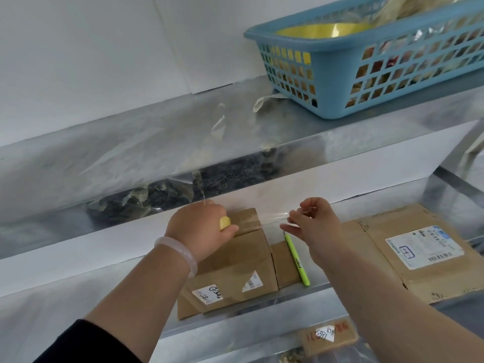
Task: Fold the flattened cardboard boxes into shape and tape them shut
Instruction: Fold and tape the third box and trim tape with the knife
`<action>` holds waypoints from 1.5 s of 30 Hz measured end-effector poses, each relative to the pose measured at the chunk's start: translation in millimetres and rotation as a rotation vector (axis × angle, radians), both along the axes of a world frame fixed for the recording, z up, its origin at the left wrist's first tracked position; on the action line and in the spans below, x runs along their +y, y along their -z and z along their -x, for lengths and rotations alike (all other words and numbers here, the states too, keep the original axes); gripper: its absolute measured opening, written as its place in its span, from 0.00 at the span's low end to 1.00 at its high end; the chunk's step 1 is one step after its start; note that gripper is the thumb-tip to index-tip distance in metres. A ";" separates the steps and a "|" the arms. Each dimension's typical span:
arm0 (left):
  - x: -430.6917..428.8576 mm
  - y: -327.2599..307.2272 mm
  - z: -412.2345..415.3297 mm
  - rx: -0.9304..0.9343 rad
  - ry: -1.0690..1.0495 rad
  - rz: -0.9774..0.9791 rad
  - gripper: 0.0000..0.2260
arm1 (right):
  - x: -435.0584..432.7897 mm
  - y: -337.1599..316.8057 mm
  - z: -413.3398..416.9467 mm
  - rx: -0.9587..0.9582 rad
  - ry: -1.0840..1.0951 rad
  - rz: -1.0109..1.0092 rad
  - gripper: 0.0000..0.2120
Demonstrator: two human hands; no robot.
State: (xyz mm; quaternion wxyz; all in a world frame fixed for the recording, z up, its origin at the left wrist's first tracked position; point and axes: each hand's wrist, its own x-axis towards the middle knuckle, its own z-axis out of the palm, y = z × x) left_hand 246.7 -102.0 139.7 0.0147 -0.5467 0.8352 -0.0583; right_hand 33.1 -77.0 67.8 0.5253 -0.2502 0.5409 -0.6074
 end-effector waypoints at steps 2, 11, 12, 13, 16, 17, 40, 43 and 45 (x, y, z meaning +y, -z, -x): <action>-2.1 0.6 1.6 -0.007 -0.012 -0.008 0.16 | -1.1 6.8 -0.3 -0.049 -0.014 -0.051 0.10; -5.5 0.5 6.0 -0.037 -0.030 -0.029 0.15 | -11.8 40.4 -12.0 -0.282 -0.063 -0.229 0.10; -5.5 1.1 6.0 -0.039 -0.036 -0.026 0.15 | -13.2 43.8 -14.8 -0.277 -0.066 -0.237 0.10; -5.3 1.5 6.4 -0.041 -0.039 -0.023 0.15 | -14.4 48.3 -17.4 -0.259 -0.073 -0.248 0.11; -4.4 2.6 8.1 -0.054 -0.048 -0.009 0.14 | -14.4 63.8 -27.9 -0.205 -0.105 -0.287 0.11; -4.2 2.6 8.4 -0.062 -0.052 -0.004 0.15 | -13.0 68.2 -32.4 -0.196 -0.110 -0.302 0.11; 1.3 0.4 13.7 -0.052 -0.079 -0.004 0.13 | -10.2 69.8 -48.0 0.273 -0.139 -0.405 0.11; 1.0 -0.3 14.0 -0.063 -0.079 -0.008 0.14 | -10.2 72.2 -47.4 0.313 -0.209 -0.452 0.11; 1.7 -0.3 13.8 -0.062 -0.076 -0.008 0.14 | -6.4 77.2 -49.2 0.397 -0.317 -0.464 0.11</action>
